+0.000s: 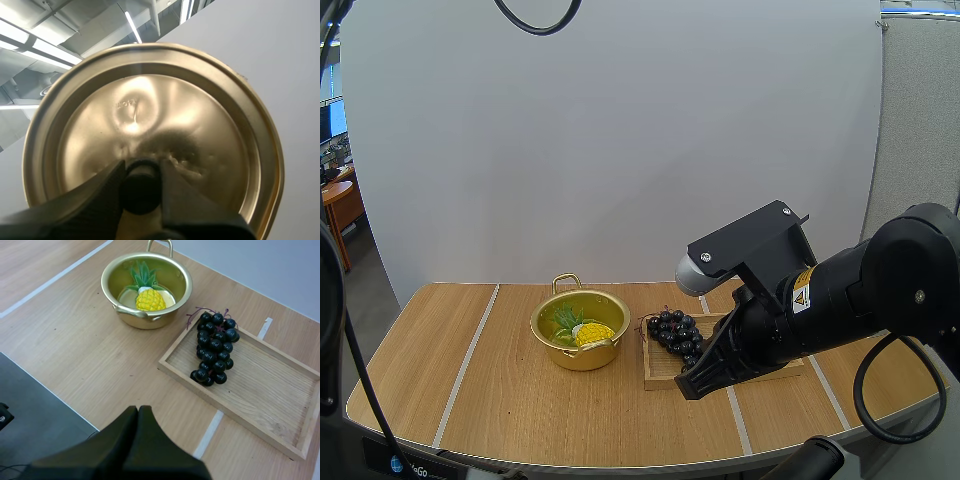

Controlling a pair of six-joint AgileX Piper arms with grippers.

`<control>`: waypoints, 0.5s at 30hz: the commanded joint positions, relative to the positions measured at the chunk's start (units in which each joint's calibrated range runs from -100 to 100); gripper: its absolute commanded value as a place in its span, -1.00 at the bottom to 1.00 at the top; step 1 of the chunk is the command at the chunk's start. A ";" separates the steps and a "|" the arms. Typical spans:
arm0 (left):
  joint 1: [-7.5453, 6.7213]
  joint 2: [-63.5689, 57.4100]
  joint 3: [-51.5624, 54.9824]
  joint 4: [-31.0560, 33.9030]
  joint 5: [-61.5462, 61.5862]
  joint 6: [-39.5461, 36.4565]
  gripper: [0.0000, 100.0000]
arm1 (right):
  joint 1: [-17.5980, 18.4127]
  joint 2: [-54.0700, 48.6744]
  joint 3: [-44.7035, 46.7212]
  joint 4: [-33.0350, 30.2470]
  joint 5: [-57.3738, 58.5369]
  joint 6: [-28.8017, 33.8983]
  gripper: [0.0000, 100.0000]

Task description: Open the pot, put the pineapple inside, and close it

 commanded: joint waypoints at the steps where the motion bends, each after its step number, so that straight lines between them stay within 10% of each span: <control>1: -0.11 0.20 -0.48 0.60 -2.19 -0.12 -1.00 | -0.25 -0.54 0.07 1.24 0.00 0.14 -1.00; 15: -0.11 0.20 -0.48 0.25 -1.81 -0.12 -1.00 | -0.25 -0.54 0.07 1.24 0.00 0.14 -1.00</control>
